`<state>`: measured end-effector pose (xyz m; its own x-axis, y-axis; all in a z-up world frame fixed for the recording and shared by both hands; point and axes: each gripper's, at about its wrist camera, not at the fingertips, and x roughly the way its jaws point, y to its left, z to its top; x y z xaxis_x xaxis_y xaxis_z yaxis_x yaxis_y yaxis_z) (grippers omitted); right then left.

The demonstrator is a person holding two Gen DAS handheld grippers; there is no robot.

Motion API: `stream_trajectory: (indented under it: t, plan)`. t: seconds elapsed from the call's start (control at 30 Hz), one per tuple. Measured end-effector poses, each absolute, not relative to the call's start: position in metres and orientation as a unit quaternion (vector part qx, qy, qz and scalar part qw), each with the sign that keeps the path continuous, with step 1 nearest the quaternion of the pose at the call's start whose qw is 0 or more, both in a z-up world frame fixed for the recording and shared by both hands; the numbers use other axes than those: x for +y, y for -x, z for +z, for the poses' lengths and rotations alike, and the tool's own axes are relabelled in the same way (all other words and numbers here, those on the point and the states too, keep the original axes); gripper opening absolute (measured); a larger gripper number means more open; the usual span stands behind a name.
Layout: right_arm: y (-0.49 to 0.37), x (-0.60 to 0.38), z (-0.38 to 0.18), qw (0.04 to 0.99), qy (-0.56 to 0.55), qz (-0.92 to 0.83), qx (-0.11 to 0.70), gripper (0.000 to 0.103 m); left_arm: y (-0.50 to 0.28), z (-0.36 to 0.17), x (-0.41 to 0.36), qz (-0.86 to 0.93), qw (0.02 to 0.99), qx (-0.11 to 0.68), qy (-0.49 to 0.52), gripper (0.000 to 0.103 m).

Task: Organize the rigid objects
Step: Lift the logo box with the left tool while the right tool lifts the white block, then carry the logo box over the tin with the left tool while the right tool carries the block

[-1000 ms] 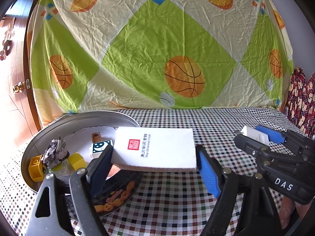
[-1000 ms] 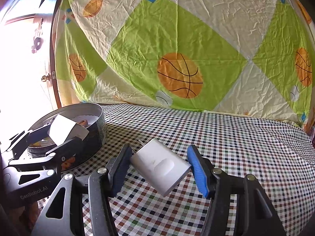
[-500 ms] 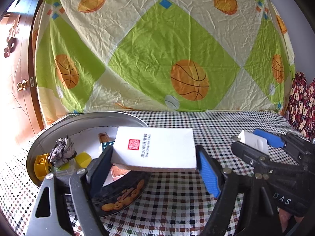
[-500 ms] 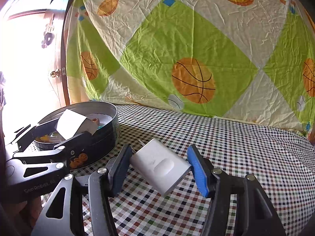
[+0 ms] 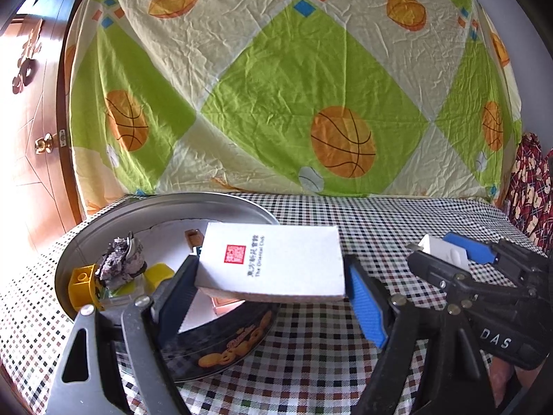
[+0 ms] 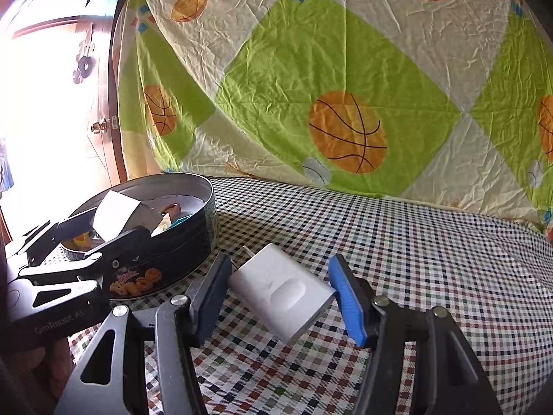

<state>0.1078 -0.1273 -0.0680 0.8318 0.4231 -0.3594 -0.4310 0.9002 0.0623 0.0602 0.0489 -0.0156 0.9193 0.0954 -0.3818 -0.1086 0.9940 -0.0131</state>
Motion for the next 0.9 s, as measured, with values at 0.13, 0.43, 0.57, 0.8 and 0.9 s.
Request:
stream_trajectory:
  t: [0.13,0.43,0.57,0.8,0.9]
  plan:
    - [-0.107,-0.118,-0.069,0.955,0.017,0.228,0.188,0.061,-0.059,-0.015,0.053,0.054,0.979,0.194,0.021,0.082]
    - [-0.109,-0.098,-0.07,0.951,0.028,0.24,0.194,0.061,-0.053,-0.014,0.067,0.058,0.979,0.19,0.036,0.082]
    - [-0.115,-0.088,-0.068,0.948,0.037,0.244,0.2,0.061,-0.05,-0.009,0.076,0.06,0.98,0.186,0.038,0.082]
    - [-0.131,-0.058,-0.045,0.938,0.038,0.276,0.204,0.061,-0.048,0.008,0.098,0.077,0.981,0.177,0.031,0.082]
    - [-0.138,-0.041,-0.037,0.935,0.044,0.286,0.203,0.061,-0.048,0.015,0.114,0.096,0.979,0.176,0.027,0.082]
